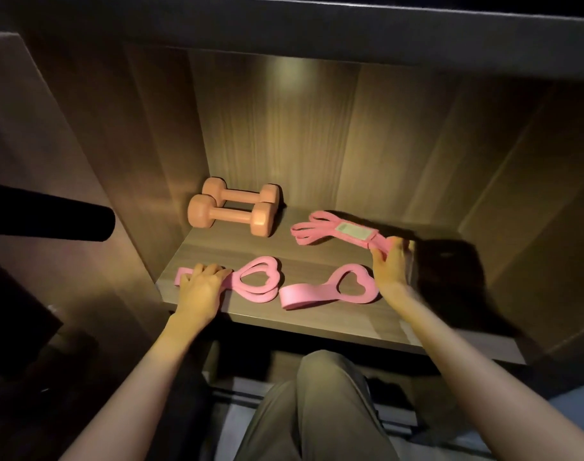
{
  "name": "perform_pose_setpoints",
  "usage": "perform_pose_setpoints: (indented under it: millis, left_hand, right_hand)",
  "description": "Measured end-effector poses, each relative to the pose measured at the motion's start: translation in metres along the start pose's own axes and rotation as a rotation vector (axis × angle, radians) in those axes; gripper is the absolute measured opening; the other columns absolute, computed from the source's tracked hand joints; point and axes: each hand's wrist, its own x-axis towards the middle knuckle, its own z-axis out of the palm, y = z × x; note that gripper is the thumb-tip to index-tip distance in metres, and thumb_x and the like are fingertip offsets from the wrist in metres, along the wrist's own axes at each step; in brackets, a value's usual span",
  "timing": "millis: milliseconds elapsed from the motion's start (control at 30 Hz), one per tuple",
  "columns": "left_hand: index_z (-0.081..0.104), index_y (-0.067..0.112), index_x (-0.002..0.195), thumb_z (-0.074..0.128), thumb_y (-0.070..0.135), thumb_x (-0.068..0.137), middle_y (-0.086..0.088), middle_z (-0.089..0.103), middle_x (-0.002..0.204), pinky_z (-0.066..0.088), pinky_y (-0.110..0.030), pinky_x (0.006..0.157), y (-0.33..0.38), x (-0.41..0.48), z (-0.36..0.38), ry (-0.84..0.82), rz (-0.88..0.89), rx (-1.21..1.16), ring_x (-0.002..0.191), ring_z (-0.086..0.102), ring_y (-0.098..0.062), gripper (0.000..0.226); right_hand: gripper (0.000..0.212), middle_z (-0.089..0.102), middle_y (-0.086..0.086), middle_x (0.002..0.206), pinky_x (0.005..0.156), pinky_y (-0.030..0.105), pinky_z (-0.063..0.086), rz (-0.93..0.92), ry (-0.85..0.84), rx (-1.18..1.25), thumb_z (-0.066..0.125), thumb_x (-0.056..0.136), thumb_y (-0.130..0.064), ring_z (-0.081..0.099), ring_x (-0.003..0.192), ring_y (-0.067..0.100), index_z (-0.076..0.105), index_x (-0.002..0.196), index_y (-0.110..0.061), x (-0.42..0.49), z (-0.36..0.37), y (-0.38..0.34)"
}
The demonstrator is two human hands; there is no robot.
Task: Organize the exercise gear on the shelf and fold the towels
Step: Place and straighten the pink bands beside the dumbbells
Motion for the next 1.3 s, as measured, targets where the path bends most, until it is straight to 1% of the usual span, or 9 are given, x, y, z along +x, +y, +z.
perform_pose_setpoints:
  millis: [133, 400, 533, 633, 733, 833, 933, 1100, 1300]
  left_hand:
    - [0.047, 0.025, 0.139, 0.052, 0.027, 0.095, 0.0, 0.049, 0.136, 0.036, -0.038, 0.089, 0.0, -0.001, 0.002, 0.015, 0.0, -0.023, 0.121, 0.041, -0.025, 0.044]
    - [0.046, 0.03, 0.139, 0.049, 0.027, 0.097, 0.002, 0.04, 0.148, 0.024, -0.038, 0.098, -0.013, -0.002, 0.001, 0.069, 0.109, 0.073, 0.134, 0.031, -0.023, 0.042]
    - [0.039, 0.038, 0.142, 0.041, 0.037, 0.099, -0.008, 0.023, 0.156, 0.018, -0.042, 0.107, -0.026, -0.002, -0.003, 0.044, 0.111, 0.107, 0.143, 0.016, -0.029, 0.043]
    - [0.036, 0.034, 0.145, 0.046, 0.038, 0.097, -0.013, 0.017, 0.157, 0.021, -0.046, 0.113, -0.029, -0.001, -0.013, 0.027, 0.124, 0.09, 0.143, 0.015, -0.033, 0.049]
    - [0.036, 0.03, 0.145, 0.05, 0.036, 0.096, -0.009, 0.026, 0.154, 0.027, -0.044, 0.11, -0.031, -0.001, -0.019, 0.044, 0.13, 0.1, 0.141, 0.022, -0.03, 0.052]
    - [0.036, 0.029, 0.145, 0.051, 0.031, 0.096, -0.001, 0.044, 0.14, 0.034, -0.035, 0.104, -0.037, 0.0, -0.023, 0.036, 0.129, 0.082, 0.13, 0.037, -0.022, 0.051]
    - [0.041, 0.02, 0.142, 0.055, 0.024, 0.094, -0.003, 0.049, 0.134, 0.04, -0.035, 0.1, -0.041, -0.001, -0.025, 0.025, 0.142, -0.002, 0.123, 0.044, -0.021, 0.05]
    - [0.045, 0.022, 0.137, 0.052, 0.026, 0.096, 0.001, 0.049, 0.136, 0.04, -0.036, 0.099, -0.041, 0.002, -0.023, 0.005, 0.142, 0.038, 0.122, 0.045, -0.02, 0.041]
    - [0.037, 0.02, 0.141, 0.057, 0.013, 0.091, -0.004, 0.042, 0.142, 0.04, -0.038, 0.103, -0.042, 0.005, -0.02, -0.053, 0.105, 0.14, 0.13, 0.036, -0.023, 0.054]
  right_hand:
    - [0.056, 0.036, 0.023, 0.147, 0.114, 0.04, 0.025, 0.135, -0.003, -0.009, 0.049, 0.098, -0.029, 0.022, 0.142, 0.03, 0.034, 0.139, 0.006, -0.005, 0.025, -0.011]
    - [0.069, 0.038, 0.017, 0.135, 0.101, 0.047, 0.041, 0.073, -0.219, -0.312, 0.073, 0.079, -0.043, 0.031, 0.128, 0.033, 0.041, 0.128, -0.007, -0.016, 0.048, -0.039]
    - [0.057, 0.035, 0.01, 0.133, 0.102, 0.041, 0.035, -0.252, -0.1, -0.354, 0.069, 0.082, -0.044, 0.029, 0.123, 0.029, 0.045, 0.126, -0.016, -0.03, 0.056, -0.053]
    - [0.045, 0.041, 0.004, 0.13, 0.103, 0.035, 0.033, -0.585, -0.392, -0.115, 0.069, 0.084, -0.038, 0.031, 0.12, 0.023, 0.056, 0.122, -0.016, -0.047, 0.065, -0.076]
    - [0.054, 0.052, -0.005, 0.128, 0.099, 0.036, 0.036, -0.797, -0.596, -0.205, 0.068, 0.08, -0.048, 0.038, 0.118, 0.018, 0.056, 0.127, -0.024, -0.066, 0.077, -0.098]
    - [0.067, 0.056, -0.004, 0.128, 0.096, 0.037, 0.036, -0.831, -0.636, -0.406, 0.069, 0.074, -0.055, 0.041, 0.116, 0.021, 0.053, 0.131, -0.025, -0.072, 0.087, -0.109]
    - [0.051, 0.061, 0.001, 0.114, 0.092, 0.034, 0.034, -0.854, -0.642, -0.499, 0.073, 0.075, -0.048, 0.041, 0.111, 0.022, 0.064, 0.118, -0.02, -0.07, 0.088, -0.11]
    - [0.026, 0.057, 0.006, 0.11, 0.092, 0.032, 0.032, -0.861, -0.644, -0.517, 0.067, 0.084, -0.029, 0.039, 0.111, 0.024, 0.07, 0.108, -0.019, -0.073, 0.087, -0.108]
    - [0.03, 0.056, 0.011, 0.121, 0.105, 0.05, 0.026, -0.994, -0.612, -0.761, 0.056, 0.093, -0.028, 0.036, 0.119, 0.029, 0.061, 0.117, -0.01, -0.075, 0.089, -0.109]
